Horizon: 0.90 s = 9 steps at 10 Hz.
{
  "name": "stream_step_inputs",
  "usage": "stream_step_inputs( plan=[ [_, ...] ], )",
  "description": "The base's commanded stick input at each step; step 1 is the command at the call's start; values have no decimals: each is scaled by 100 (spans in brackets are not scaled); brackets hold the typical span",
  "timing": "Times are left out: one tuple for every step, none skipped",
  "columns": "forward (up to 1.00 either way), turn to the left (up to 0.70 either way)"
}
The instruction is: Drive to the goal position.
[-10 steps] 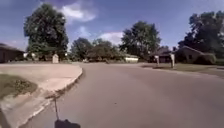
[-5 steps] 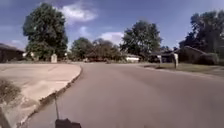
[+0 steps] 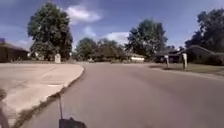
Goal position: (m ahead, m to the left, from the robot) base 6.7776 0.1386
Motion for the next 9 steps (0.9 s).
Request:
stream_step_inputs(
  plan=[
    [100, 0],
    [100, 0],
    [100, 0],
    [100, 0],
    [100, 0],
    [100, 0],
    [100, 0],
    [100, 0],
    [100, 0]
  ],
)
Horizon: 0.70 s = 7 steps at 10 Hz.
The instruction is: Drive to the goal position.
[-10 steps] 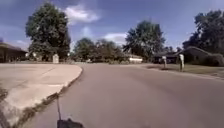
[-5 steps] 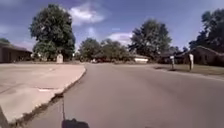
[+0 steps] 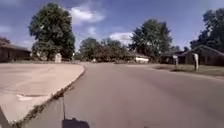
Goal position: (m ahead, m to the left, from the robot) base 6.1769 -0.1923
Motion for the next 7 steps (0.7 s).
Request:
stream_step_inputs(
  plan=[
    [100, 0],
    [100, 0],
    [100, 0],
    [100, 0],
    [100, 0],
    [100, 0],
    [100, 0]
  ],
)
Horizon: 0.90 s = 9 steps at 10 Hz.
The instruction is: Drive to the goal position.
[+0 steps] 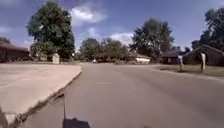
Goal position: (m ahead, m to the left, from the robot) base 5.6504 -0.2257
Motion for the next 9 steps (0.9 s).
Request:
stream_step_inputs(
  plan=[
    [100, 0],
    [100, 0],
    [100, 4],
    [100, 29],
    [100, 40],
    [100, 32],
    [100, 7],
    [100, 1],
    [100, 0]
  ],
)
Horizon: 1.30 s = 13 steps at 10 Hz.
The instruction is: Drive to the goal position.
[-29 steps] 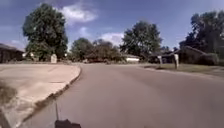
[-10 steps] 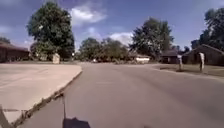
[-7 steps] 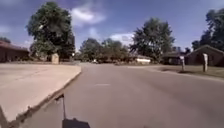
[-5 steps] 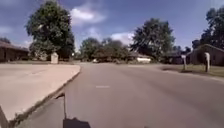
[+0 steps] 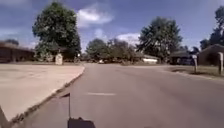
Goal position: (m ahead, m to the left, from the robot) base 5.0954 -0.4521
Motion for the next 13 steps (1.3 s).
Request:
stream_step_inputs(
  plan=[
    [100, 0],
    [100, 0],
    [100, 0],
    [100, 0],
    [100, 0],
    [100, 0],
    [100, 0],
    [100, 0],
    [100, 0],
    [100, 0],
    [100, 0],
    [100, 1],
    [100, 2]
  ],
)
